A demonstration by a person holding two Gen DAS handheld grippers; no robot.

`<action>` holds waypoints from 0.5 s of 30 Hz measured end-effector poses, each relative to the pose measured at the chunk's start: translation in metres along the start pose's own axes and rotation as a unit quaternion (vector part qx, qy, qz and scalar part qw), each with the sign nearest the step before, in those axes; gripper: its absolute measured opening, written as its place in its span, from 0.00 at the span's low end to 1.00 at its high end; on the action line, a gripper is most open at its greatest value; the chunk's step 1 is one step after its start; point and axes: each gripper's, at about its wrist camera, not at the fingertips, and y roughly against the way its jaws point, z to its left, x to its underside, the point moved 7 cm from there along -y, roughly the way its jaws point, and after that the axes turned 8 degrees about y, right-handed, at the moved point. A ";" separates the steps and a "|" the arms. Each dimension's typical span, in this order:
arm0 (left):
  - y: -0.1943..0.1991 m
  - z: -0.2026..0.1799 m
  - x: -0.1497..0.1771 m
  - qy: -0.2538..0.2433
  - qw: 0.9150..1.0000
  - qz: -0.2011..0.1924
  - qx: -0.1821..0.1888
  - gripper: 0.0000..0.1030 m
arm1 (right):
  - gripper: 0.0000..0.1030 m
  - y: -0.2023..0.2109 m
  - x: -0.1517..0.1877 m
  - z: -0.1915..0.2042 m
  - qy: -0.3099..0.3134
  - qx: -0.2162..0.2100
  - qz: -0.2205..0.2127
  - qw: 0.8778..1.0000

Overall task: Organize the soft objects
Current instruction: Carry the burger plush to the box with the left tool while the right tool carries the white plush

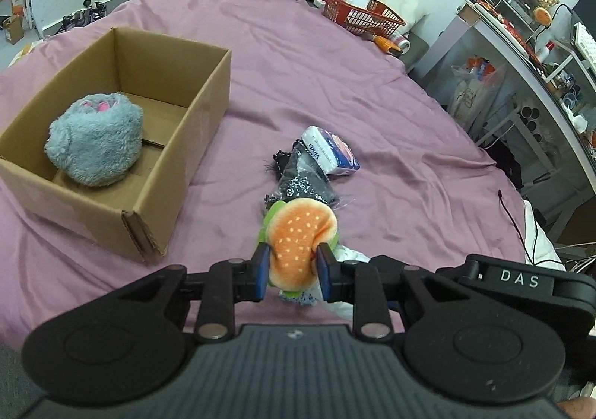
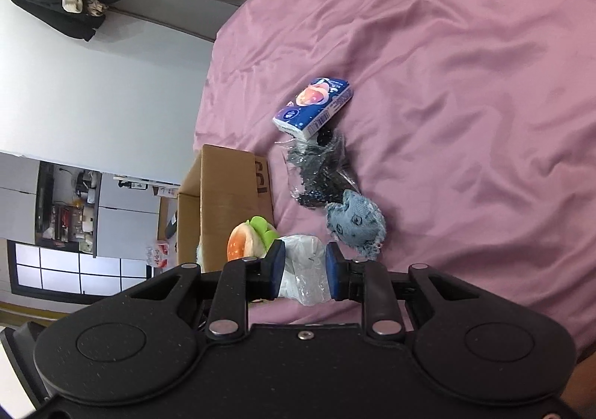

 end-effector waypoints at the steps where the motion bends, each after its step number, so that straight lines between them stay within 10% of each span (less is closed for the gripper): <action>1: 0.000 0.001 -0.001 0.001 1.000 -0.002 -0.001 0.25 | 0.23 0.000 -0.001 0.000 -0.004 -0.003 -0.002 1.000; 15: 0.018 0.009 -0.017 0.012 1.000 -0.015 0.005 0.25 | 0.23 0.000 -0.011 0.034 0.009 -0.027 -0.013 1.000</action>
